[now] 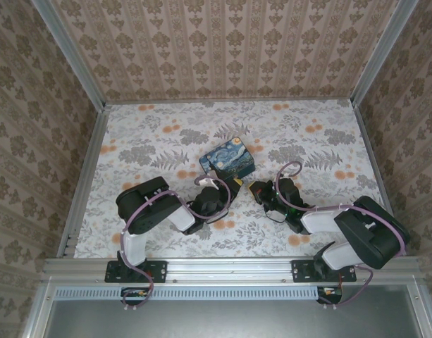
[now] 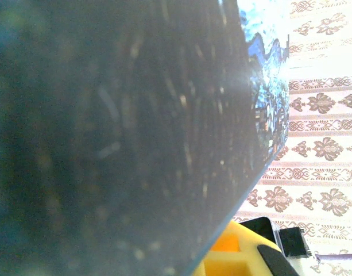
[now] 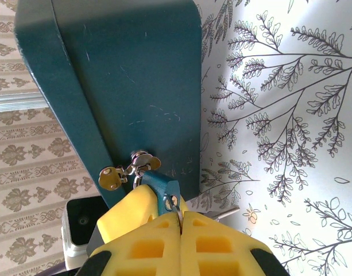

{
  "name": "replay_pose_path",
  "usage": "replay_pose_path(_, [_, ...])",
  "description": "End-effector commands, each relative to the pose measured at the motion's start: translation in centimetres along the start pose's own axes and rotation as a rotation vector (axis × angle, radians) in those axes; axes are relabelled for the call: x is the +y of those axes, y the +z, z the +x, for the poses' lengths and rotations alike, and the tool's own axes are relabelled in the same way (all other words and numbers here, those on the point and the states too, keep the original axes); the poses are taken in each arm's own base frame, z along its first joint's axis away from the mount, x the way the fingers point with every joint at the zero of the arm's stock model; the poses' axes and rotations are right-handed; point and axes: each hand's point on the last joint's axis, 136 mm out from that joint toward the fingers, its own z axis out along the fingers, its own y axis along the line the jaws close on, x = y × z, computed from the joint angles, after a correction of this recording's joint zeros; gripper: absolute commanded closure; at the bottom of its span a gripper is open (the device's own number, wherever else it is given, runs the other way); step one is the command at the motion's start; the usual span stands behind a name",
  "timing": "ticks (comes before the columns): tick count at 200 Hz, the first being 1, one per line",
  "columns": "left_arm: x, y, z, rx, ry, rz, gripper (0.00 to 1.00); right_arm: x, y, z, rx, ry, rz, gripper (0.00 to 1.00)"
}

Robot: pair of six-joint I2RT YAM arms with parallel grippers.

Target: Unlock the padlock with the key

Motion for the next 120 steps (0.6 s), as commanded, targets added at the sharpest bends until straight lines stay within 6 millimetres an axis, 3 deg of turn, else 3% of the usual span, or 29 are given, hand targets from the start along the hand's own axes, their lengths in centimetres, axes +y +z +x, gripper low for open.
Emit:
replay_pose_path(1, [2.8, 0.1, 0.6, 0.014, -0.018, -0.090, 1.00, 2.0, 0.4, 0.1, 0.001, -0.019, -0.056, 1.00])
replay_pose_path(85, [2.9, 0.1, 0.4, 0.007, -0.020, -0.094, 1.00, 0.9, 0.2, 0.3, 0.001, -0.018, -0.028, 1.00])
replay_pose_path(120, [2.9, 0.1, 0.5, 0.010, -0.020, -0.092, 1.00, 1.4, 0.5, 0.3, 0.003, -0.021, -0.041, 1.00])
